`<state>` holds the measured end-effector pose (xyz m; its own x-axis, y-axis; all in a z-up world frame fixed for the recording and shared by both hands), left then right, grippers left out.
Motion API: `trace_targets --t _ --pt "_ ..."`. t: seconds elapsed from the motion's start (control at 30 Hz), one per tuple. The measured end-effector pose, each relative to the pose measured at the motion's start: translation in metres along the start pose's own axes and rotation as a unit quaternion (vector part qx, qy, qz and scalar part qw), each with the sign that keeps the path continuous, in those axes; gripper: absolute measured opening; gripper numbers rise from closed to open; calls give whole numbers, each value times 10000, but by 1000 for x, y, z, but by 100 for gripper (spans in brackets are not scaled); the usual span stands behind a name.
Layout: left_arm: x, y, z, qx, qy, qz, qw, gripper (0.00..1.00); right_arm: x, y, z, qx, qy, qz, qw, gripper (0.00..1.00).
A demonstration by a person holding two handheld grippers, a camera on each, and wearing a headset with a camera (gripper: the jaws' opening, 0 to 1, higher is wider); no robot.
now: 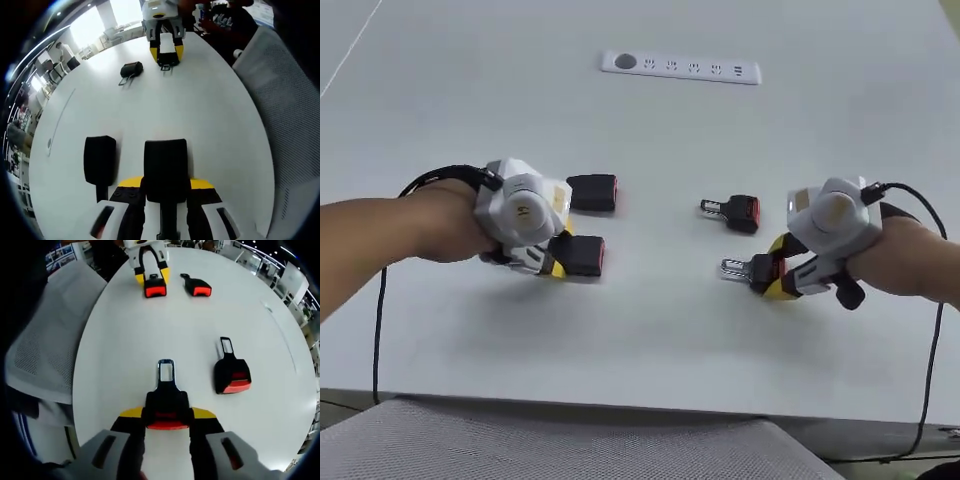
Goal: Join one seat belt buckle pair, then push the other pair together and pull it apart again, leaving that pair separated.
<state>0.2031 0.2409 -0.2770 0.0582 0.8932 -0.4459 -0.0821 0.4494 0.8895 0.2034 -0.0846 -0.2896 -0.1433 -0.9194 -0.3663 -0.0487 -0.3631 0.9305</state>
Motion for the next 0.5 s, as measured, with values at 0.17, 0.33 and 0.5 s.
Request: trace_targets --t 0.17,0.33,0.5 --pt "0 0 0 52 47 -13 10000 32 -4 -1 -2 -54 191 146 9997 33" --pt "0 1 0 64 64 -18 10000 32 -7 0 0 -48 223 202 9995 33" --pt "-1 1 -1 54 66 33 10000 32 -6 -1 -2 -28 136 222 9997 34"
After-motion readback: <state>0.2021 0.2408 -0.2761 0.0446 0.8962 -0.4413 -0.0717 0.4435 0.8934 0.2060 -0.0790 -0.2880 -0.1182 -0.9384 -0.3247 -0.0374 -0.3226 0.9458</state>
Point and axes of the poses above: the centre of the closed fingertips' face, and the gripper's own axes: y roughly backward along the fingers, z roughly to its left, x roughly out of its underside, the point moved 9 cm from there along y, roughly backward along the fingers, and after that the axes turned 1 degree about x, right-handed, at the moved point
